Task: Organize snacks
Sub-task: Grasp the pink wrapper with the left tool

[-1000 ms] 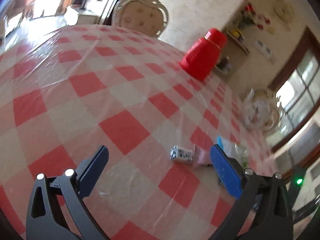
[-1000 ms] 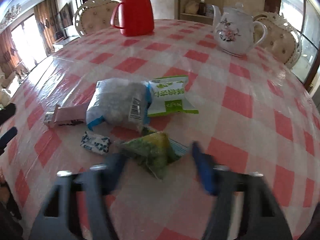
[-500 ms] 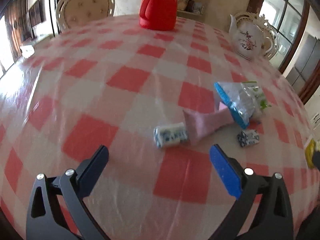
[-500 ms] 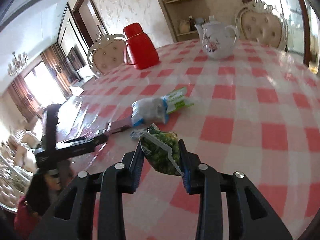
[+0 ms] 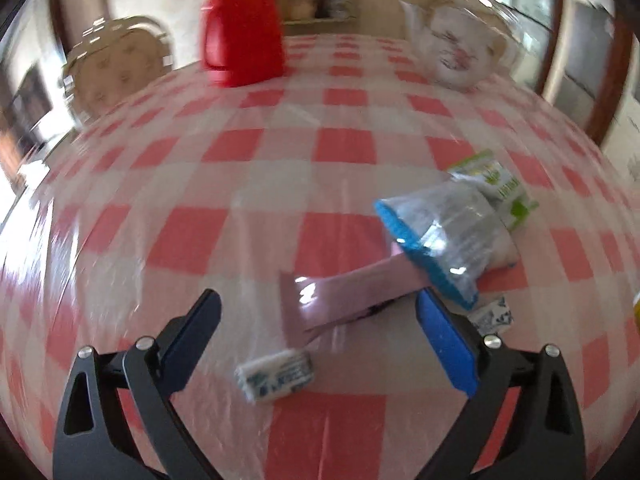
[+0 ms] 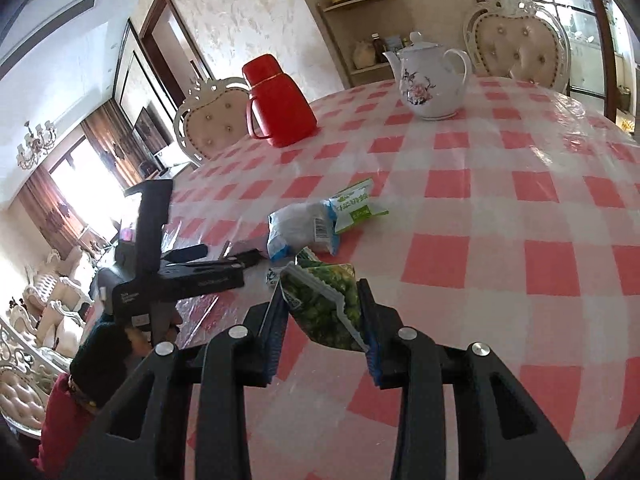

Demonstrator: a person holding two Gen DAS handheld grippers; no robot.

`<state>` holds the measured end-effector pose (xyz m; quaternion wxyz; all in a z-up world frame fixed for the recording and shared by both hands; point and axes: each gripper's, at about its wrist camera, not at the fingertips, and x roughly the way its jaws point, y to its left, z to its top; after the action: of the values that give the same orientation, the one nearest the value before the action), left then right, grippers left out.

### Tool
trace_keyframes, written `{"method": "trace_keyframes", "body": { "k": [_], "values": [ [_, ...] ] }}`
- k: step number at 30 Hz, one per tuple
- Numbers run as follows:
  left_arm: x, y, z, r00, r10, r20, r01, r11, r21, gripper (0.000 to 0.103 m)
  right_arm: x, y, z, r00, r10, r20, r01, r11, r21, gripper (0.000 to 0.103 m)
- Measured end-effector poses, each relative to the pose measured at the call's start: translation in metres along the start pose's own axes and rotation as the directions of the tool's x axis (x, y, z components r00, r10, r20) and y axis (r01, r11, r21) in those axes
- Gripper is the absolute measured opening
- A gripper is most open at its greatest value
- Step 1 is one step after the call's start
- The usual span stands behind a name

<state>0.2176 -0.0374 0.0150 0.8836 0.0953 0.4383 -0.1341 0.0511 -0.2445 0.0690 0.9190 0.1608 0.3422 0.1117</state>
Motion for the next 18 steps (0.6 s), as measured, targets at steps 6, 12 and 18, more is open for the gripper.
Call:
{"method": "trace_keyframes", "body": {
  "k": [6,12,18],
  "values": [
    [0.01,-0.033,0.005,0.997,-0.073,0.034,0.058,0.947,0.317,0.098,-0.002,0.002,0.0,1.0,-0.003,-0.001,0.003,1.0,-0.01,0.035],
    [0.004,-0.028,0.0,0.962,-0.262,-0.073,0.271,0.911,0.31,0.027,0.002,-0.001,0.0,1.0,-0.018,-0.01,0.018,1.0,-0.014,0.036],
    [-0.001,-0.03,-0.011,0.964,-0.253,-0.083,0.267,0.909,0.321,0.077,0.004,-0.004,0.0,0.999,-0.029,-0.019,0.029,0.999,-0.014,0.036]
  ]
}}
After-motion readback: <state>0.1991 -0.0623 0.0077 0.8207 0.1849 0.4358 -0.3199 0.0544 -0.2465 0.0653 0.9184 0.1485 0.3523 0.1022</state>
